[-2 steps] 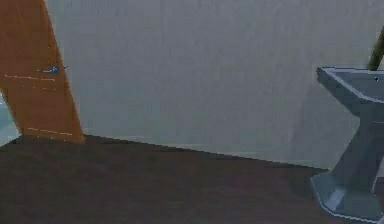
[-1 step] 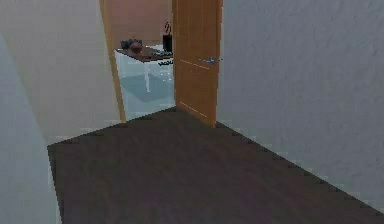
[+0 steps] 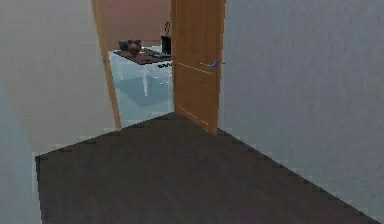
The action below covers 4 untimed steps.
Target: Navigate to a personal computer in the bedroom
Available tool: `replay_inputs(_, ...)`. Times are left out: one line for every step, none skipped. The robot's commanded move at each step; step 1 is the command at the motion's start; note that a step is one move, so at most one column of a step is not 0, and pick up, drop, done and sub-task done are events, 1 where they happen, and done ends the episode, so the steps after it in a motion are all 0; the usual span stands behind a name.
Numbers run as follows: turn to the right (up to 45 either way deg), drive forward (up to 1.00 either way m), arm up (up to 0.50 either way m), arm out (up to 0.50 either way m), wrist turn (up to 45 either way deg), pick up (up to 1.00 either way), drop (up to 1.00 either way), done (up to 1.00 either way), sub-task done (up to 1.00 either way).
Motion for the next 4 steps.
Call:
replay_inputs(-12.0,0.00,0.00,0.00,0.0,0.00,0.00,0.00,0.00)
replay_inputs(-3.0,0.00,0.00,0.00,0.0,0.00,0.00,0.00,0.00)
replay_inputs(0.0,1.00,0.00,0.00,0.0,0.00,0.00,0.00,0.00)
replay_inputs(0.0,1.00,0.00,0.00,0.0,0.00,0.00,0.00,0.00)
